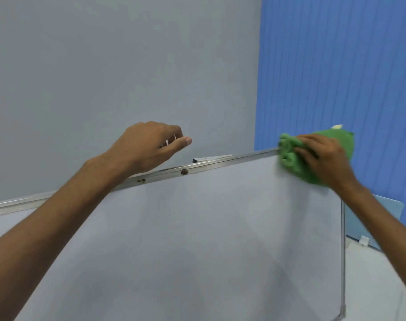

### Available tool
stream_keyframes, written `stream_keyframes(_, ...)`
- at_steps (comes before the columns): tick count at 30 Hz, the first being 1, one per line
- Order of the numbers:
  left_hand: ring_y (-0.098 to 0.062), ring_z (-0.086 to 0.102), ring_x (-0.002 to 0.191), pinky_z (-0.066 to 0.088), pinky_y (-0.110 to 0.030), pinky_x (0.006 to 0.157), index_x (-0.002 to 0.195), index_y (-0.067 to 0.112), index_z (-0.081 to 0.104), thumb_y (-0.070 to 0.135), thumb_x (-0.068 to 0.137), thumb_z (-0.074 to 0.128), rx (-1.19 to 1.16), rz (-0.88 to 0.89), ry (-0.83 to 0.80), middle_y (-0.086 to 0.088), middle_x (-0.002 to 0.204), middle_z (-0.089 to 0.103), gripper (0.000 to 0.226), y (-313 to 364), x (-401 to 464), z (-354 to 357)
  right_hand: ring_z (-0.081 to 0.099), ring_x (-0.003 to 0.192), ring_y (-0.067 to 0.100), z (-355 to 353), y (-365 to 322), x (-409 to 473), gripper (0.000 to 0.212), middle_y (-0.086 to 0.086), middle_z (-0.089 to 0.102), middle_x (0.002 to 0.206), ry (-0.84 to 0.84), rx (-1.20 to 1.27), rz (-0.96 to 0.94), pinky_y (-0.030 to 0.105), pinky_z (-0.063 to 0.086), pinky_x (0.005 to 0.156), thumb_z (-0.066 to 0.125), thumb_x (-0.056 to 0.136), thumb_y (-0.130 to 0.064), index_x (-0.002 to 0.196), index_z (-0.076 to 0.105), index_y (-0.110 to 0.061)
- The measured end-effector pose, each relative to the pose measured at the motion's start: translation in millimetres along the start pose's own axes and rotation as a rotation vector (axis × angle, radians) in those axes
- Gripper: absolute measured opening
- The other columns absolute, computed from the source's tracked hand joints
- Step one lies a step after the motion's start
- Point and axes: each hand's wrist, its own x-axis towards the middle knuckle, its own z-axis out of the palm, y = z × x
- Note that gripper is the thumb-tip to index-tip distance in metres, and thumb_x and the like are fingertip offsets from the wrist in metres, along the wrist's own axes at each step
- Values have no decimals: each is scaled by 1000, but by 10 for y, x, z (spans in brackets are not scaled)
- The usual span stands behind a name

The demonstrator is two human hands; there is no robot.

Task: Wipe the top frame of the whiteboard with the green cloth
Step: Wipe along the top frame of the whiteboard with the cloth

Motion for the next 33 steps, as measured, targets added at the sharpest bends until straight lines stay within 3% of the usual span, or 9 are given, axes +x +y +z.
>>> stream_keyframes(3, -17, 63, 83, 41, -31, 66, 95, 27, 65, 61, 95, 29, -26, -16, -33, 12, 90, 68, 50, -19, -19, 57, 70, 91, 41, -60, 168, 15, 34, 21, 74, 103, 22, -47, 47, 53, 53, 82, 57, 97, -26, 103, 71, 4)
stream_keyframes(7, -18, 63, 86, 47, -34, 72, 101, 27, 67, 60, 96, 30, -19, -1, -52, 9, 95, 70, 50, 93, 77, 101, 71, 89, 32, 254, -759, 128, 24, 15, 75, 102, 40, 95, -181, 40, 50, 82, 65, 89, -19, 102, 73, -1)
stream_keyframes(10, -17, 62, 84, 44, -32, 69, 101, 29, 66, 62, 95, 30, -2, 22, -37, 10, 93, 69, 50, 137, 132, 97, 69, 90, 29, 382, -1081, 160, 23, 12, 75, 104, 18, 186, -257, 41, 53, 82, 70, 88, -19, 103, 73, -2)
stream_keyframes(14, -15, 61, 84, 41, -31, 68, 101, 29, 66, 62, 95, 29, -1, -10, -37, 13, 90, 64, 50, 16, 72, 65, 68, 93, 34, 173, -436, 91, 29, 15, 72, 104, -49, 215, -61, 47, 52, 85, 65, 91, -23, 106, 70, 1)
stream_keyframes(17, -14, 61, 81, 42, -31, 68, 100, 28, 66, 61, 95, 30, -15, -36, -54, 15, 89, 63, 49, -97, -66, 78, 67, 90, 37, 22, -74, 38, 34, 17, 72, 100, -1, 166, 41, 48, 52, 83, 63, 92, -28, 105, 69, 3)
stream_keyframes(20, -15, 62, 83, 44, -32, 69, 101, 27, 66, 61, 95, 31, -29, -55, -70, 12, 94, 67, 49, -136, -130, 79, 67, 91, 34, 181, -436, 54, 27, 15, 72, 101, 37, 190, -7, 49, 51, 84, 67, 90, -22, 105, 70, 0)
stream_keyframes(25, -15, 59, 82, 40, -31, 68, 101, 27, 66, 61, 95, 31, -5, -41, -60, 10, 94, 67, 48, -129, -101, -6, 63, 94, 21, 509, -1359, 153, 23, 8, 73, 101, 66, 299, -109, 36, 46, 84, 69, 90, -24, 102, 71, -5)
stream_keyframes(33, -17, 61, 85, 43, -34, 72, 98, 27, 65, 60, 96, 33, -48, -149, -70, 10, 97, 70, 47, -429, -417, -154, 66, 92, 37, 252, -669, 11, 31, 20, 70, 102, 96, 246, 61, 54, 53, 85, 61, 93, -25, 105, 68, 4)
